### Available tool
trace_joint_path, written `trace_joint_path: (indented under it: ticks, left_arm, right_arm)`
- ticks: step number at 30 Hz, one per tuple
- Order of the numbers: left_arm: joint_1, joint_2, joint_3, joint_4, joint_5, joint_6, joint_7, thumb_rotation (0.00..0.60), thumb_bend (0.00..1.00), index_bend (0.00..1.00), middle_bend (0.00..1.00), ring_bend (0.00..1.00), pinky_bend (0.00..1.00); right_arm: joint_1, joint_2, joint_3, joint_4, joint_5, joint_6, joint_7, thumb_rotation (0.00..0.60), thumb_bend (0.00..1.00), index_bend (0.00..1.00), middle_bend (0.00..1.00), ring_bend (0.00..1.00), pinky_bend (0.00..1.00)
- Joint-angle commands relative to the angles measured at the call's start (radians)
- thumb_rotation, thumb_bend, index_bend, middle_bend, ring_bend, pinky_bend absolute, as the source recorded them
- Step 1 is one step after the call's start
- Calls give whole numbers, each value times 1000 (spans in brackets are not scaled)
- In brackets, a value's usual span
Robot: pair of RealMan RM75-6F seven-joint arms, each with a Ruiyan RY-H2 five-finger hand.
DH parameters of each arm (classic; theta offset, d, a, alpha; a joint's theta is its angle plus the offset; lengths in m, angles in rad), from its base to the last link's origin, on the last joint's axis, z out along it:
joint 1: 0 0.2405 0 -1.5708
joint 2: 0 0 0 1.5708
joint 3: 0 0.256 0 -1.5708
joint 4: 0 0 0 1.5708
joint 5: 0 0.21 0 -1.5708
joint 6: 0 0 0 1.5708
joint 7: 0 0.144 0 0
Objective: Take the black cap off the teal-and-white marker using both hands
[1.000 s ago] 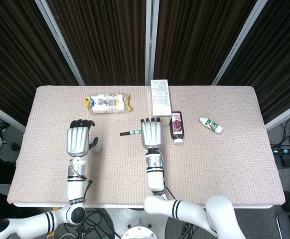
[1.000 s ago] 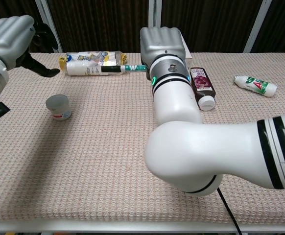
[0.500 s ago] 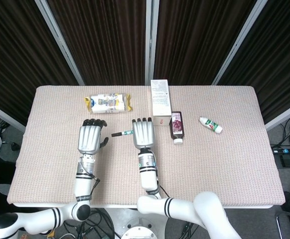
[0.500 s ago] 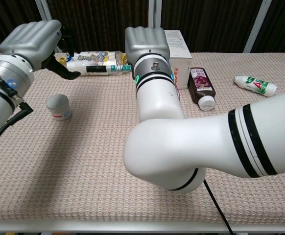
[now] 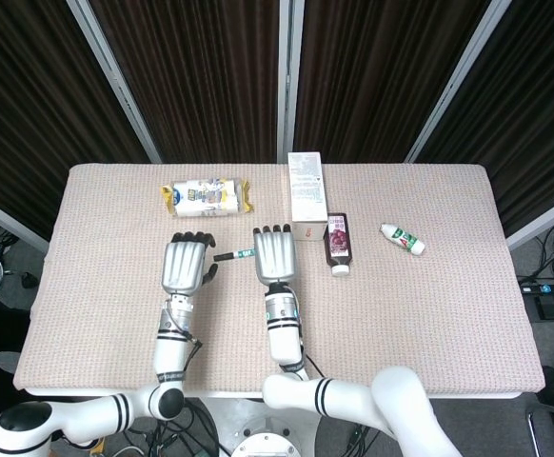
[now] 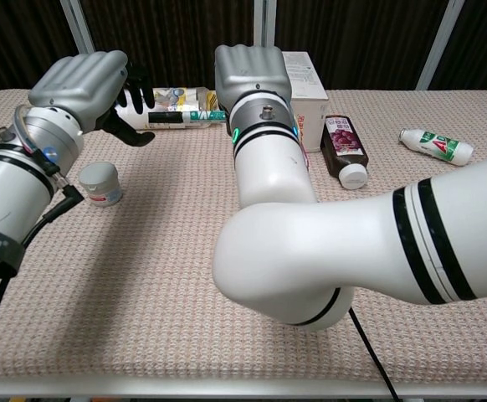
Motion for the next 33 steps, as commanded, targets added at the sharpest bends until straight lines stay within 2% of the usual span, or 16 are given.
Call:
trace_joint_path:
  ticks: [1, 22, 33]
  left_arm:
    - [-1, -1, 2, 1, -1, 1, -3, 600, 244, 469, 466, 406, 378]
    - [-22, -7, 8, -1, -2, 9, -12, 600, 285, 503, 514, 455, 426]
    - [-39, -15, 7, 5, 3, 7, -19, 600, 380, 568, 575, 513, 477]
  right_arm:
    - [4, 0, -8, 0, 6, 0, 3, 600, 327, 666, 593, 443, 378]
    - [39, 0, -34, 16, 56, -14, 12, 600, 327, 667, 594, 444, 378]
    - [49, 0, -53, 12, 79, -14, 23, 600, 327, 667, 594, 445, 378]
